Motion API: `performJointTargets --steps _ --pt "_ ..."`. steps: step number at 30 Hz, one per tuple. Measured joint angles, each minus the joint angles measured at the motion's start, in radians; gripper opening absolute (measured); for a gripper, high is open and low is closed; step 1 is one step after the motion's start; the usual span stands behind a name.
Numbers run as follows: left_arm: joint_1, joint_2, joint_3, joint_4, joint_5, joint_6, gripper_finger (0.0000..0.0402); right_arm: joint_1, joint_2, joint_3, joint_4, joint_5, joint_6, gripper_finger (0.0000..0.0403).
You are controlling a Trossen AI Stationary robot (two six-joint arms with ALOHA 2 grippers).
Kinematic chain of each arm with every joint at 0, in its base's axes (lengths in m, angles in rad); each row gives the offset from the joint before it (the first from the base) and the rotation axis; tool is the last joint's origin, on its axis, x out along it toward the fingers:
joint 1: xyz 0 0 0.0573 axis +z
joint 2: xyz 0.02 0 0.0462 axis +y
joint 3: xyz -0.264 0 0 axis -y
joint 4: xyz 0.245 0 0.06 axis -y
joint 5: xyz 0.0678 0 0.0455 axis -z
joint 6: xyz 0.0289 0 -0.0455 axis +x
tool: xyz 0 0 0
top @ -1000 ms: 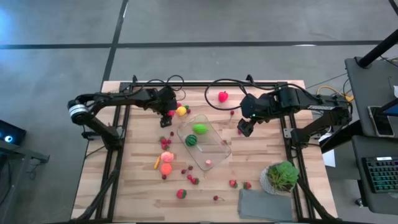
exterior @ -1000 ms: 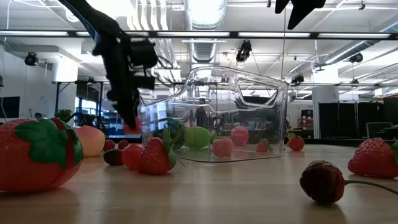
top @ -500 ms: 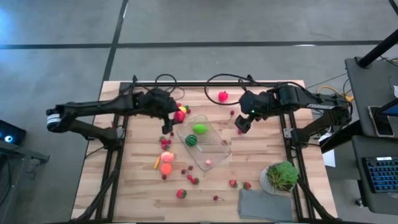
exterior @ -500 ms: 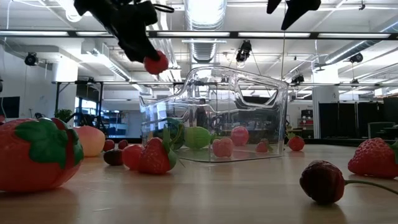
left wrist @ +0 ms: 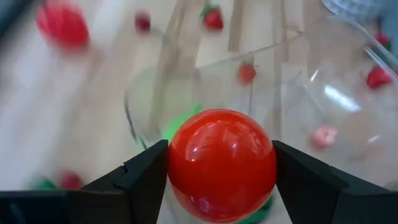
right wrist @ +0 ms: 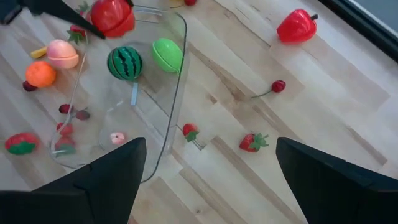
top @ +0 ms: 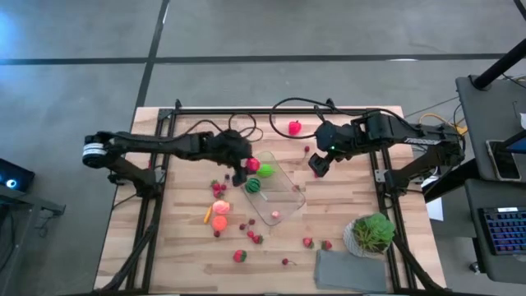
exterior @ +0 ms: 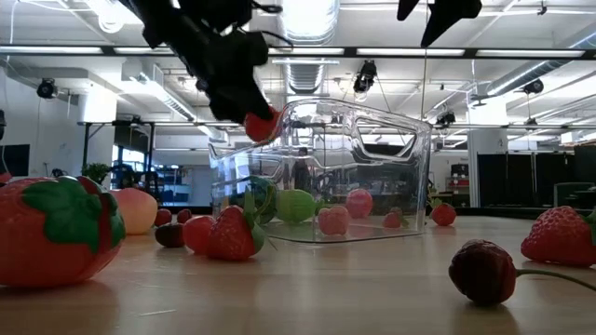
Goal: Pick and placing Produce into tupperware
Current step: Put the red tomato into the transparent bin, then put the red strawberry into the transparent bin
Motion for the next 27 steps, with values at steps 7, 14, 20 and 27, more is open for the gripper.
performJointTargets --steps 7,14,20,27 --pt "-0.027 0.074 0.0 0.001 0.046 -0.026 0.0272 0.004 0.0 -0.012 -0.001 -0.001 0.001 0.0352" --pt "-0.04 0.072 0.0 0.038 0.044 -0.114 0.0275 0.006 0.0 -0.012 0.0 0.001 -0.002 0.0352" --pt "-0.04 0.076 0.0 0.052 0.008 -0.156 0.0275 0.007 0.0 -0.012 0.004 0.002 -0.058 0.0352" --pt "-0.039 0.064 0.002 0.074 -0.012 -0.153 0.0276 0.006 0.0 -0.012 0.005 0.08 -0.058 0.0352"
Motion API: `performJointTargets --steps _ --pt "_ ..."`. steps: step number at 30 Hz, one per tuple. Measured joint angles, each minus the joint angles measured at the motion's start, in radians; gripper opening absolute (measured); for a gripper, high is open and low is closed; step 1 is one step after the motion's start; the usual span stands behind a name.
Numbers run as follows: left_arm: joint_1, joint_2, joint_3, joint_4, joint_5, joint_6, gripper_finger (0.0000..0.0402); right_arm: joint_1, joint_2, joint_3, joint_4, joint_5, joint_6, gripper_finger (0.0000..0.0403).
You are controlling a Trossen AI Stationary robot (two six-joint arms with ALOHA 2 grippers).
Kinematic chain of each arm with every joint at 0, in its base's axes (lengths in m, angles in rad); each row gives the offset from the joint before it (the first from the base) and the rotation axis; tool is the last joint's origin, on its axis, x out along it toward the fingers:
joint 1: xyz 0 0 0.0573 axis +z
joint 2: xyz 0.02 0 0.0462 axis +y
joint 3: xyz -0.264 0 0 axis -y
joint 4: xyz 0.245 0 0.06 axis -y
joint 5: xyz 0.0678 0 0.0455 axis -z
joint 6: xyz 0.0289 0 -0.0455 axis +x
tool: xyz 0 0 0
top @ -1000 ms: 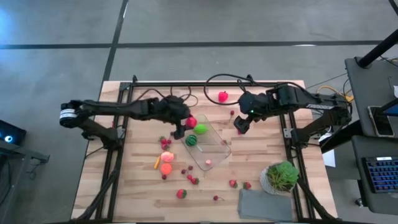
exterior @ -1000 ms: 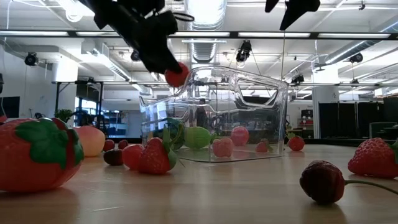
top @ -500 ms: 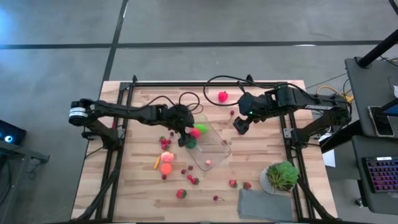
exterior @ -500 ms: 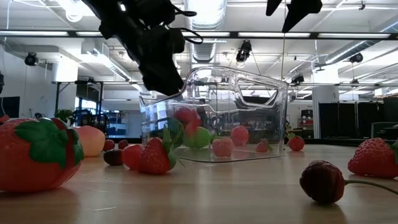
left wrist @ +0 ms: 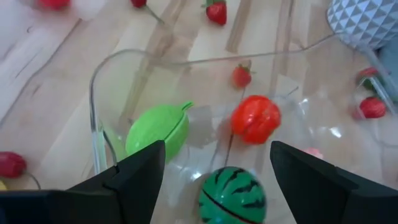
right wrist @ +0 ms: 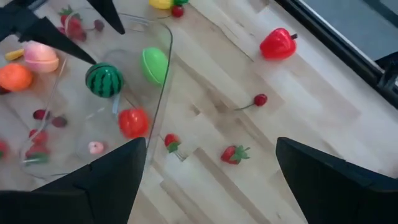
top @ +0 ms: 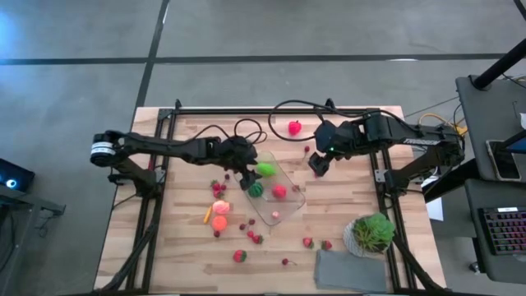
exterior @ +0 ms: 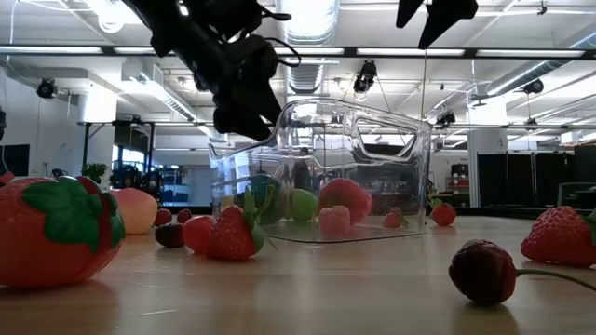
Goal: Pick and placing Produce into tupperware
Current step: Put the red strawberry into the transparent bin
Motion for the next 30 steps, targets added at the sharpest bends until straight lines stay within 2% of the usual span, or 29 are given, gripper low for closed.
performJointTargets --steps 2,6,9,12,14,17,21,28,30 --pt "0.0 -0.023 0.002 -0.005 -0.001 0.015 0.0276 0.001 0.0 0.0 0.0 -0.005 0.009 0.0352" --pt "0.004 -0.099 0.001 -0.02 -0.041 0.108 0.0276 0.006 0.0 -0.005 -0.021 -0.094 0.081 0.0352" --pt "0.024 -0.165 0.001 -0.057 -0.076 0.153 0.0276 0.001 0.009 -0.036 -0.089 -0.063 0.124 0.0352" --pt "0.061 -0.241 0.001 -0.096 -0.081 0.14 0.0276 -0.054 0.029 -0.105 -0.19 -0.03 0.156 0.0352" --pt "0.087 -0.287 -0.001 -0.121 -0.083 0.105 0.0276 -0.108 0.031 -0.179 -0.178 -0.088 0.153 0.0352" --pt "0.117 -0.348 -0.007 -0.137 -0.084 0.076 0.0276 -0.159 0.031 -0.305 -0.063 -0.181 0.114 0.0352" --pt "0.127 -0.424 -0.018 -0.142 -0.082 0.075 0.0276 -0.191 0.031 -0.457 0.112 -0.253 0.071 0.0352" --pt "0.127 -0.499 -0.028 -0.146 -0.082 0.074 0.0276 -0.235 0.031 -0.697 0.437 -0.34 0.095 0.0352" --pt "0.127 -0.505 -0.032 -0.151 -0.082 0.074 0.0276 -0.244 0.031 -0.744 0.508 -0.321 0.141 0.0352"
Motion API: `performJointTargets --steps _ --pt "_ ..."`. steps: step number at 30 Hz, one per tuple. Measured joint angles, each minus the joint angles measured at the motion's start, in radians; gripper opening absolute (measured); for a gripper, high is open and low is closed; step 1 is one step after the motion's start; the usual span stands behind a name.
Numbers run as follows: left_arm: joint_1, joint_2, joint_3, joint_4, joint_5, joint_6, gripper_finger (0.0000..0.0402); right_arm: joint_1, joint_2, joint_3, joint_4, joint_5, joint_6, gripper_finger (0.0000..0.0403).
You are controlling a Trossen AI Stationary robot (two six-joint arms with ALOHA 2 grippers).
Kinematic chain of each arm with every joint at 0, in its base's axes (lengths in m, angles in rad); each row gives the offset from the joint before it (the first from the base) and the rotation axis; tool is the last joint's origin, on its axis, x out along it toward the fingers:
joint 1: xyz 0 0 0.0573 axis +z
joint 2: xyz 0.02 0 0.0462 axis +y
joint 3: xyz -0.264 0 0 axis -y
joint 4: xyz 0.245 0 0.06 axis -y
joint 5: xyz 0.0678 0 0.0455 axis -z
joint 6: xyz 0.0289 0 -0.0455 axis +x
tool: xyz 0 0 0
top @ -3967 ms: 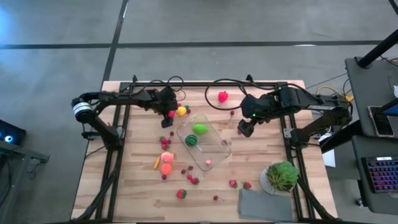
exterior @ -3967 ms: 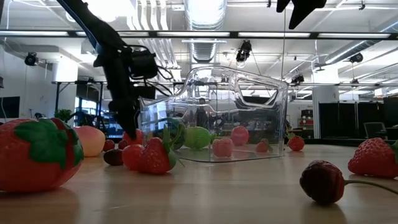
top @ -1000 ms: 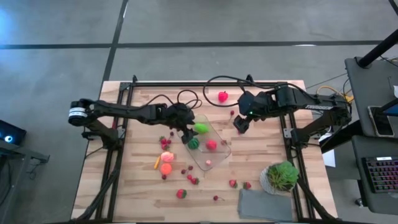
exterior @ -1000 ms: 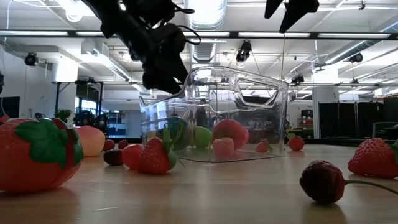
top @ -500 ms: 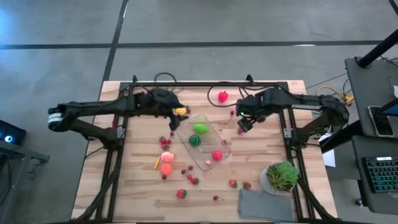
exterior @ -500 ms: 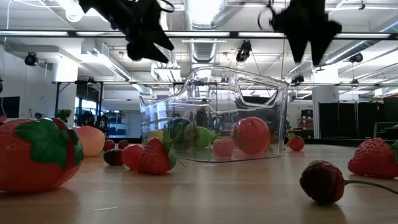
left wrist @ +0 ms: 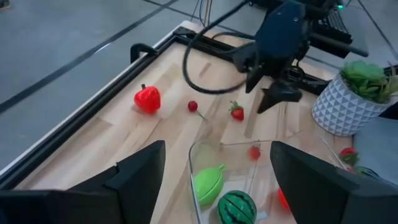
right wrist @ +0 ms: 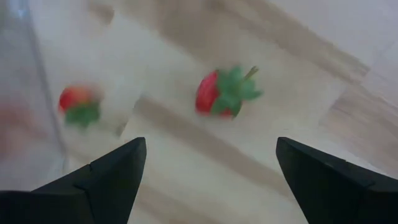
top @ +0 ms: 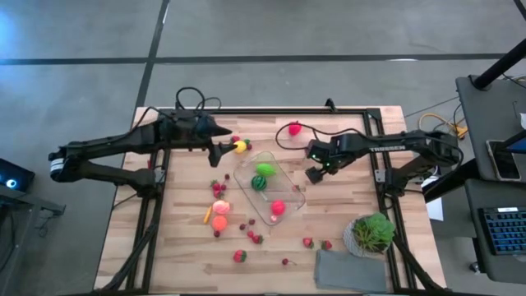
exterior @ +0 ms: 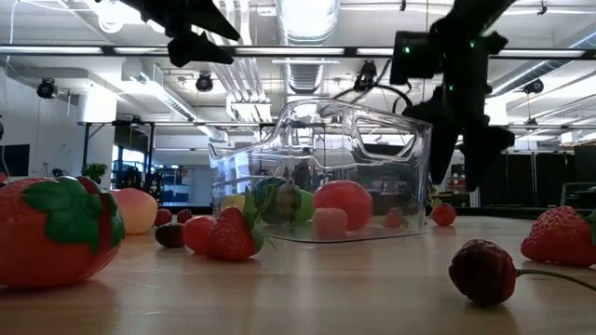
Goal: Pick and placing Produce into tupperware
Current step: Put the red strawberry into the transparent bin
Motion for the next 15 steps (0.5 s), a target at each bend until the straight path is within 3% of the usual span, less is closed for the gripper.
performJointTargets --steps 6,15 --pt "0.0 0.009 0.0 0.002 0.001 0.0 0.0276 -0.016 0.0 -0.087 0.185 0.043 0.145 0.0352" --pt "0.0 0.038 0.0 0.002 0.002 0.001 0.0276 -0.022 0.008 -0.127 0.191 0.121 0.289 0.0331"
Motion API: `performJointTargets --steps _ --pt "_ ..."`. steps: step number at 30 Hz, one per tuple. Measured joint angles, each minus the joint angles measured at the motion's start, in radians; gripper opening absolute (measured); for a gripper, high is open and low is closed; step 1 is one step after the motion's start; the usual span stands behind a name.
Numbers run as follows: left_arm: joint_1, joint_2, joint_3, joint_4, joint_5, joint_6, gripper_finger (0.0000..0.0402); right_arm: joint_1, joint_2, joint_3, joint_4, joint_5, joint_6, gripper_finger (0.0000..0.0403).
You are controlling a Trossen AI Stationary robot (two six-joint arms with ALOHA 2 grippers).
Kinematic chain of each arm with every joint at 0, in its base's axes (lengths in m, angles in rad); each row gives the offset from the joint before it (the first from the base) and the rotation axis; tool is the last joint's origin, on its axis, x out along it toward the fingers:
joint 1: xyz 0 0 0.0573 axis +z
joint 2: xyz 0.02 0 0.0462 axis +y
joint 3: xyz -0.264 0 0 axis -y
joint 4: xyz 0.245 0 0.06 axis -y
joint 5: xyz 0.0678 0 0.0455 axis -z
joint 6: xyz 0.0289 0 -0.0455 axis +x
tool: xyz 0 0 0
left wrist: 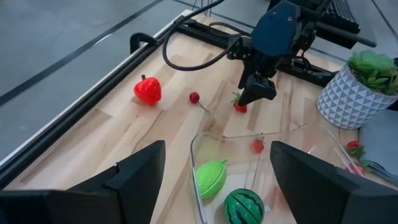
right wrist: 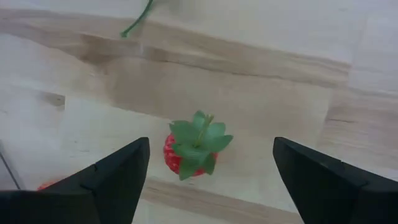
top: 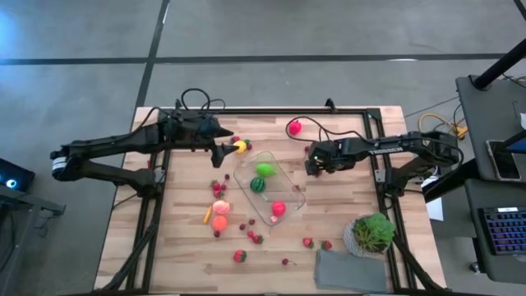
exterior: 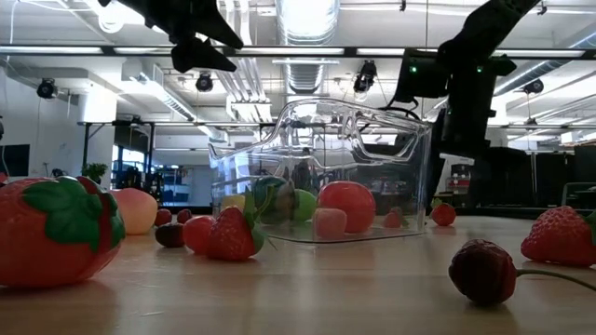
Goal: Pick and placing Produce into tupperware
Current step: Put the red strawberry into the transparent bin
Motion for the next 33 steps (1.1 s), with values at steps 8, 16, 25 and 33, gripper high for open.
performJointTargets --steps 8,16,25,33 --pt "0.0 0.011 0.0 0.003 0.0 0.001 0.0276 -0.001 0.054 0.0 0.038 -0.024 0.001 0.0283" --pt "0.0 0.014 0.0 0.002 0.0 0.001 0.0276 -0.001 0.102 0.002 0.062 -0.023 -0.001 0.0263" --pt "0.0 0.022 0.0 0.002 0.0 0.001 0.0276 -0.002 0.099 0.0 0.058 -0.025 0.0 0.0201" --pt "0.0 0.049 0.0 0.001 0.0 0.002 0.0276 -0.001 0.093 0.0 0.084 -0.073 -0.005 0.014"
